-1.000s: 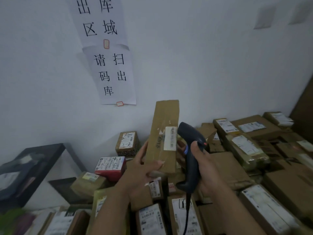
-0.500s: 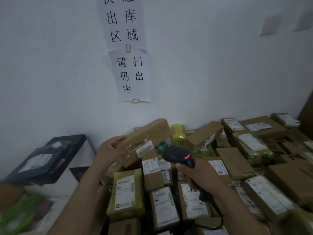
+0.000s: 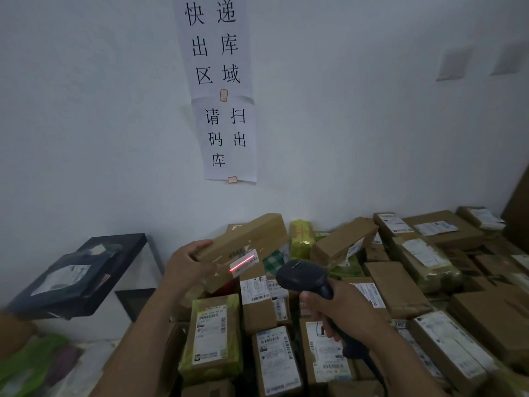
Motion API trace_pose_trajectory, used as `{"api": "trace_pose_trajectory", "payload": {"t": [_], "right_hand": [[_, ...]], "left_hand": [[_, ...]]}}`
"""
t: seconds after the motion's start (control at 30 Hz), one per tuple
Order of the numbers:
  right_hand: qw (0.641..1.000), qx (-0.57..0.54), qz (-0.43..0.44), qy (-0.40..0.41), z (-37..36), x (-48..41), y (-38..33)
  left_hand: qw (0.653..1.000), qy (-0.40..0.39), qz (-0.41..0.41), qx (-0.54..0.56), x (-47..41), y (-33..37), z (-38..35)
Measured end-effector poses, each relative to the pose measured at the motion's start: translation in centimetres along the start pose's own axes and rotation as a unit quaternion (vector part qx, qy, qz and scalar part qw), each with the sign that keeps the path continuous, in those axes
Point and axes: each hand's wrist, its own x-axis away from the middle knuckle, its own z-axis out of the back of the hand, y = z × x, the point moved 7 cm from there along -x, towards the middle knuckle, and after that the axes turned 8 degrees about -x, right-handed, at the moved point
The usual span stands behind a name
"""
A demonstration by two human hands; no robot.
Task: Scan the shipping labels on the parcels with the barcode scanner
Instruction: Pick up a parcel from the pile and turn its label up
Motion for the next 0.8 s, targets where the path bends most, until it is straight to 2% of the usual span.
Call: {"api": "trace_pose_trajectory", "payload": {"t": [0.4,0.6,0.8], "right_hand": [[1.0,0.004,-0.008,0.002,0.8,-1.5,1.1],[0.996,-0.041,-0.015,0.076,4.2,-4.7,2.9],[0.977,-0.155,-0.013,0.148,8.6,-9.8,4.3]], "left_hand": [[0.998,0.037,-0.012,-0.05,-0.5,0.8,-2.1],[0.989,0.076,-0.021,-0.126,-2.5,1.0,-4.9],[0.992,0.065,0.063,-0.093,-6.4,-0.2,-10.6]]}}
